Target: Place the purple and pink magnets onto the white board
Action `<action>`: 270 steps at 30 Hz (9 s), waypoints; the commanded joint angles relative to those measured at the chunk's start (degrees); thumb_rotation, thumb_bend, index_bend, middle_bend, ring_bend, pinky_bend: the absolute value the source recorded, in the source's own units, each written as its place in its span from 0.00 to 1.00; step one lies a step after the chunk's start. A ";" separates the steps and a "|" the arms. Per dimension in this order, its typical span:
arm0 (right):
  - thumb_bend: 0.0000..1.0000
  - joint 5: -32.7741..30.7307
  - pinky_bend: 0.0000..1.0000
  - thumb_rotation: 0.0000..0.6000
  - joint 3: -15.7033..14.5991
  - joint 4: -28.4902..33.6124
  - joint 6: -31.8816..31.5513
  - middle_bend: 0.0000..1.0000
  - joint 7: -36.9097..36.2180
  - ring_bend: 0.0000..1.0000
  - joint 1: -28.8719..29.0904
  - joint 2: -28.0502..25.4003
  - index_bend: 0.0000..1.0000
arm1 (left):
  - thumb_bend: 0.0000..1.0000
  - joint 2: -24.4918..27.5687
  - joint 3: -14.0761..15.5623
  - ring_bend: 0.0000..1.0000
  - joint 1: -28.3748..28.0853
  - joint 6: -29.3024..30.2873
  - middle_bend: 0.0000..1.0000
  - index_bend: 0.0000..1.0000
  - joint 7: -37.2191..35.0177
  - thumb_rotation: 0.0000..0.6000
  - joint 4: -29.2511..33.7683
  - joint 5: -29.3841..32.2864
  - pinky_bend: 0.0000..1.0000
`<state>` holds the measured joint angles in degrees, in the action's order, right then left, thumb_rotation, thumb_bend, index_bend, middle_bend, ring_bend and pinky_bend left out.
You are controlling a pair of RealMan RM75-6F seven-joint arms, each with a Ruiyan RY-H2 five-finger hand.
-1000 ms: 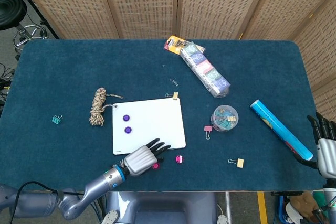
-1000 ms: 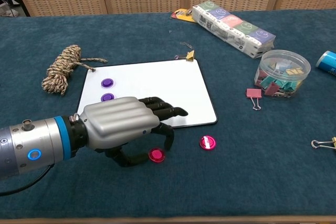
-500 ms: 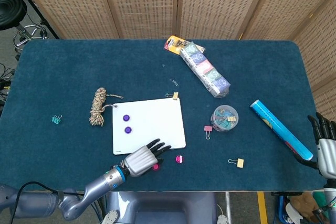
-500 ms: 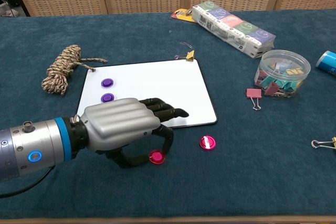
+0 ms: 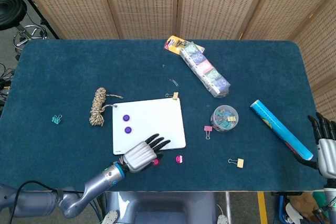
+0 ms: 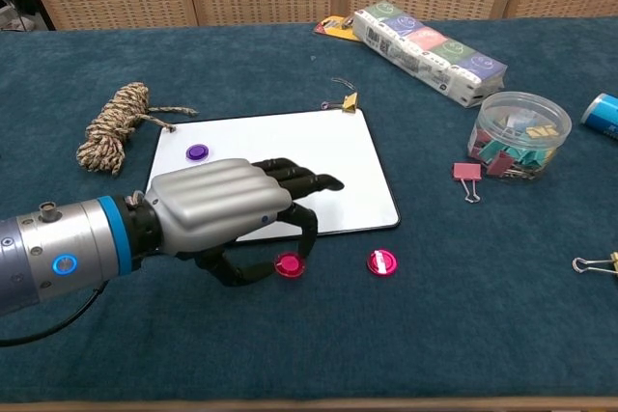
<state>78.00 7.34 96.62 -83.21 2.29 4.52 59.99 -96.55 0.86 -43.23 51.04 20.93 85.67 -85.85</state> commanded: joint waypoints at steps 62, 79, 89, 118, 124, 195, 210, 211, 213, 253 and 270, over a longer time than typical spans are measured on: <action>0.00 -0.68 0.00 1.00 0.06 -0.58 0.70 0.00 -0.02 0.00 0.23 0.16 0.00 | 0.30 -1.53 -7.50 0.00 -2.41 2.04 0.00 0.13 -15.32 1.00 -14.11 6.69 0.00; 0.00 1.15 0.00 1.00 -1.30 0.23 1.08 0.00 3.88 0.00 0.68 1.23 0.00 | 0.30 26.64 -2.41 0.00 16.25 23.21 0.00 0.00 -17.25 1.00 5.29 5.50 0.00; 0.00 3.61 0.00 1.00 -2.32 0.56 4.61 0.00 8.23 0.00 3.56 3.07 0.00 | 0.31 32.96 -1.14 0.00 26.02 30.15 0.00 0.00 -22.52 1.00 6.19 9.48 0.00; 0.00 1.37 0.02 1.00 -0.26 7.75 34.96 0.00 14.63 0.00 28.07 16.35 0.26 | 0.31 39.61 -3.94 0.00 31.97 28.70 0.00 0.00 -21.38 1.00 14.08 14.40 0.00; 0.00 -3.84 0.02 1.00 -0.13 5.31 35.41 0.00 19.80 0.00 30.62 22.79 0.30 | 0.31 40.08 -4.35 0.00 32.36 28.18 0.00 0.00 -22.47 1.00 14.10 13.86 0.00; 0.29 -13.79 0.02 1.00 -4.91 -1.67 29.12 0.00 30.74 0.00 35.19 34.17 0.39 | 0.31 41.56 -6.43 0.00 33.96 24.97 0.00 0.00 -25.49 1.00 14.20 12.33 0.00; 0.32 -15.30 0.02 1.00 -4.98 -2.46 29.26 0.00 31.04 0.00 35.76 34.64 0.42 | 0.31 41.79 -6.55 0.00 33.98 24.45 0.00 0.00 -25.89 1.00 14.15 12.41 0.00; 0.32 -15.43 0.02 1.00 -5.02 -2.58 29.25 0.00 31.07 0.00 35.77 34.66 0.42 | 0.31 41.80 -6.54 0.00 33.98 24.42 0.00 0.00 -25.90 1.00 14.15 12.36 0.00; 0.32 -15.64 0.02 1.00 -5.03 -2.70 29.24 0.00 30.97 0.00 35.77 34.71 0.44 | 0.31 41.81 -6.54 0.00 33.96 24.34 0.00 0.00 -25.93 1.00 14.15 12.35 0.00; 0.44 -27.60 0.04 1.00 7.06 -7.27 32.67 0.00 28.78 0.00 43.90 35.25 0.56 | 0.31 41.55 -6.75 0.00 33.47 22.92 0.00 0.00 -25.48 1.00 13.76 13.14 0.00; 0.48 -43.08 0.04 1.00 13.02 -27.12 40.62 0.00 29.97 0.00 57.39 44.40 0.56 | 0.31 41.18 -7.67 0.00 32.58 20.72 0.00 0.00 -25.38 1.00 12.44 16.38 0.00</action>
<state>35.60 19.82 70.36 -43.27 32.44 61.08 103.67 -55.35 -6.78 -10.62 71.81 -4.44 98.15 -69.53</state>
